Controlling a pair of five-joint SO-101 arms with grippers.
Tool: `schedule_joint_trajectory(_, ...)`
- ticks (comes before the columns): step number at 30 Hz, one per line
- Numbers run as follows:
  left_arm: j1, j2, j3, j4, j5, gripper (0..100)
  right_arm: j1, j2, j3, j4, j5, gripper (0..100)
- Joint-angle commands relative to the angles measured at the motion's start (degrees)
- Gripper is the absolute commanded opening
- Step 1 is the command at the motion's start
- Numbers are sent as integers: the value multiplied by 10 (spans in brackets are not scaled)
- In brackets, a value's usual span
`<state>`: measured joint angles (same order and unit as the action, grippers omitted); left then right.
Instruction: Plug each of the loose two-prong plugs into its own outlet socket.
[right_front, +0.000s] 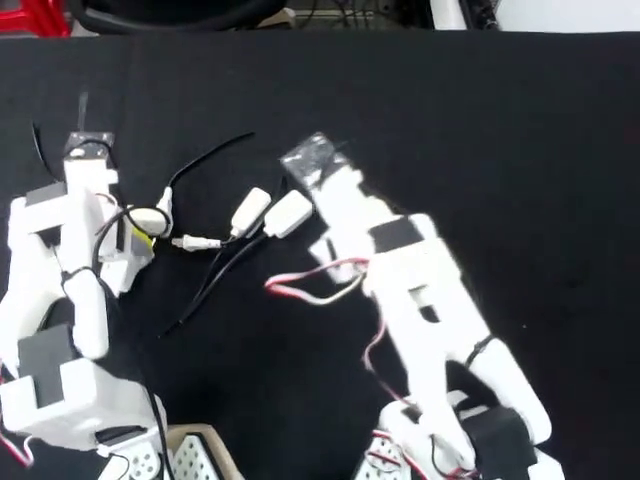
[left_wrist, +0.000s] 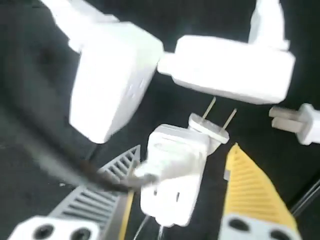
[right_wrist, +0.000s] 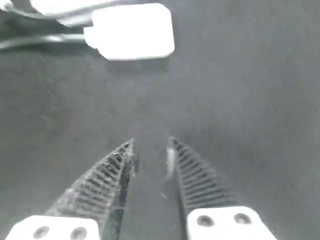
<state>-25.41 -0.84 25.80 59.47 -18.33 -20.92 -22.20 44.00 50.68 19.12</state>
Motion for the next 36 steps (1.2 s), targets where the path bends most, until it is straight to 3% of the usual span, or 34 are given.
schedule_joint_trajectory(1,-2,-71,-5,1,5,275,-37,0,0,-40,-27,145)
schedule_joint_trajectory(4,31,-116,0,-2,5,275,-4,-1,-9,-24,-41,145)
schedule_joint_trajectory(8,127,-127,-15,-26,12,275,99,0,-39,17,-43,113)
schedule_joint_trajectory(13,217,-11,-81,-122,48,275,188,0,-28,-1,-42,14)
schedule_joint_trajectory(19,247,210,-320,8,47,275,189,0,-7,-27,-43,18)
schedule_joint_trajectory(24,254,295,-457,94,49,274,191,0,-8,-27,-40,18)
schedule_joint_trajectory(33,230,240,-458,100,49,274,190,0,-7,-28,-40,18)
schedule_joint_trajectory(36,259,200,-400,96,42,274,190,0,-7,-28,-40,18)
